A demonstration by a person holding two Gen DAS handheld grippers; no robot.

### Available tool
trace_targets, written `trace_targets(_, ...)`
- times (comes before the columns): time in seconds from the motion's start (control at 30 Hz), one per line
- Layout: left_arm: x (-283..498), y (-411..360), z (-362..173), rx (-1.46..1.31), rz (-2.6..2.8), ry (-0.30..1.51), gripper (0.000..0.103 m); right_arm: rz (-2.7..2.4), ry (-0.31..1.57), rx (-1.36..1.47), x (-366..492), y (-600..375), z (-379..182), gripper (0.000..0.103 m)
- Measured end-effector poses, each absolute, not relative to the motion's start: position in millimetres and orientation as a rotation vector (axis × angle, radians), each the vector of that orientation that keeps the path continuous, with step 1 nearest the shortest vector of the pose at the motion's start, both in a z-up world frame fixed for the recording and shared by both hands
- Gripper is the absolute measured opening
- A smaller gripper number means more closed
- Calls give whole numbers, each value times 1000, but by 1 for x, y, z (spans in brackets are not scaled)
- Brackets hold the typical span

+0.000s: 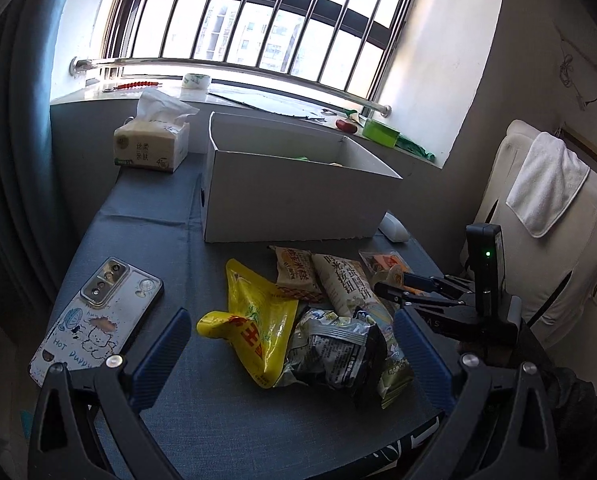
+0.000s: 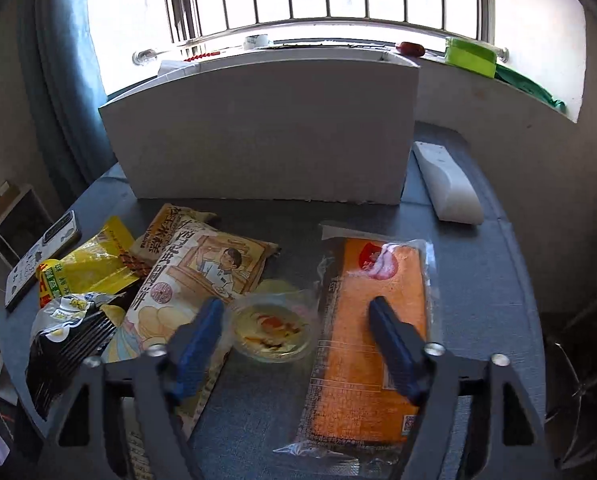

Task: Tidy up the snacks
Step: 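Grasp the yellow bag with the left gripper while the right grasps a round jelly cup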

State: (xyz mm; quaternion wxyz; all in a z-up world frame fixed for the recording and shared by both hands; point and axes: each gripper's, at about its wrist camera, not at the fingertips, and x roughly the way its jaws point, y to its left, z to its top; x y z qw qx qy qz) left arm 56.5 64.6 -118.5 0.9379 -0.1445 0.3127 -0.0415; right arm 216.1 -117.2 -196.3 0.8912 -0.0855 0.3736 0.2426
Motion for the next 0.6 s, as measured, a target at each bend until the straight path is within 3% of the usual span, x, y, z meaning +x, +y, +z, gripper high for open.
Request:
trace_targets(0.03,57,65,-120,-296,-82,643,103,516,778,-186,215,-117,-196,51)
trace_targets(0.33,69,72,-130,-332,-64,692,103,593,762,-76,203,-130,-180,51)
trace_targets(0.6,116,93,-174,-510,-23,894,103,626,683,34,172,-159,-144,51)
